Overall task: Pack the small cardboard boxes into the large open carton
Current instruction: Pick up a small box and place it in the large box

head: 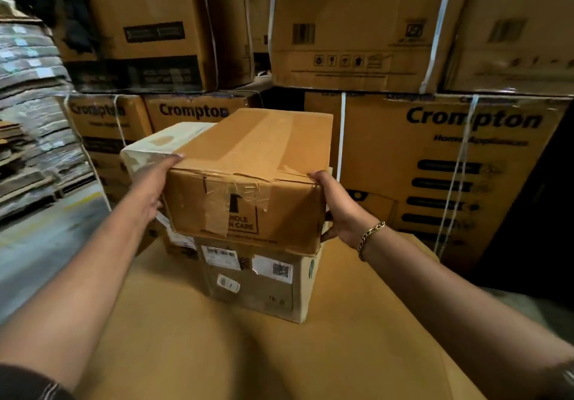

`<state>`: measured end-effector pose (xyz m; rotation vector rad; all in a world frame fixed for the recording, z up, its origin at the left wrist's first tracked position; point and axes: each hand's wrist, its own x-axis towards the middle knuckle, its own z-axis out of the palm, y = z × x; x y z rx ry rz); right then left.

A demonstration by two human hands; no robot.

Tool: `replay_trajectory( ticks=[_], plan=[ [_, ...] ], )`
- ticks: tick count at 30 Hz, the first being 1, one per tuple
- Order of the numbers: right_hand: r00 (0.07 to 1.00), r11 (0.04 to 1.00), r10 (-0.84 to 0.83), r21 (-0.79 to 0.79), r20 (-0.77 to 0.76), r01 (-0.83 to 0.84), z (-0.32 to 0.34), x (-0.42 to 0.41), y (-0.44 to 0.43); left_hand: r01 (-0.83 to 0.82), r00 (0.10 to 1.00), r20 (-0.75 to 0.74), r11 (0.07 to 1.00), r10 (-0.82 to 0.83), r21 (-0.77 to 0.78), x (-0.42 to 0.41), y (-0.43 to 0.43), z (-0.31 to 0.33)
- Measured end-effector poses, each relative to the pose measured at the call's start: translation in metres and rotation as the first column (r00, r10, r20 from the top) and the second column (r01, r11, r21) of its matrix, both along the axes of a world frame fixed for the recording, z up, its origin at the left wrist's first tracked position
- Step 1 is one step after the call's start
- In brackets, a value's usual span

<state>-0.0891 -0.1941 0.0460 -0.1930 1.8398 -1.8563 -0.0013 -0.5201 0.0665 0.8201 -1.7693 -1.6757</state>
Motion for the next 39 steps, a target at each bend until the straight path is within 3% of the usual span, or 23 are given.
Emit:
replay_trajectory(
  ticks=[9,13,16,19,24,29,32,36,39],
  plan=[
    [0.985,0.981,-0.163,-0.118,-0.048,0.157,-0.027,0.018,0.086,0.042,0.990,-0.129,0.991,-0.059,-0.128,-0.005,0.083,0.012],
    [0.957,0.917,-0.282,-0.273,0.069,0.290,-0.054,0.029,0.147,-0.003,0.996,-0.081,0.937,-0.027,-0.350,-0.010,0.153,0.021],
    [0.927,0.850,-0.335,-0.371,0.166,0.374,-0.081,0.038,0.195,-0.048,0.998,-0.058,0.823,0.019,-0.566,-0.011,0.216,0.026],
    [0.892,0.806,-0.356,-0.391,0.280,0.444,-0.115,0.047,0.246,-0.006,1.000,-0.010,0.653,-0.003,-0.757,-0.012,0.284,0.022],
    [0.819,0.776,-0.359,-0.343,0.448,0.528,-0.184,0.069,0.328,0.099,0.995,0.092,0.372,-0.037,-0.923,-0.009,0.402,-0.004],
    [0.756,0.788,-0.410,-0.220,0.510,0.575,-0.234,0.095,0.399,0.121,0.987,0.107,0.119,-0.121,-0.985,0.008,0.510,-0.038],
    [0.696,0.800,-0.466,-0.075,0.546,0.595,-0.260,0.108,0.432,0.205,0.968,0.207,-0.025,-0.143,-0.978,0.015,0.560,-0.068],
    [0.640,0.809,-0.532,0.110,0.555,0.577,-0.283,0.122,0.469,0.340,0.915,0.356,-0.115,-0.187,-0.933,0.021,0.607,-0.120],
    [0.595,0.790,-0.588,0.234,0.548,0.566,-0.292,0.133,0.500,0.493,0.815,0.514,-0.145,-0.268,-0.858,0.025,0.623,-0.154]
  ],
)
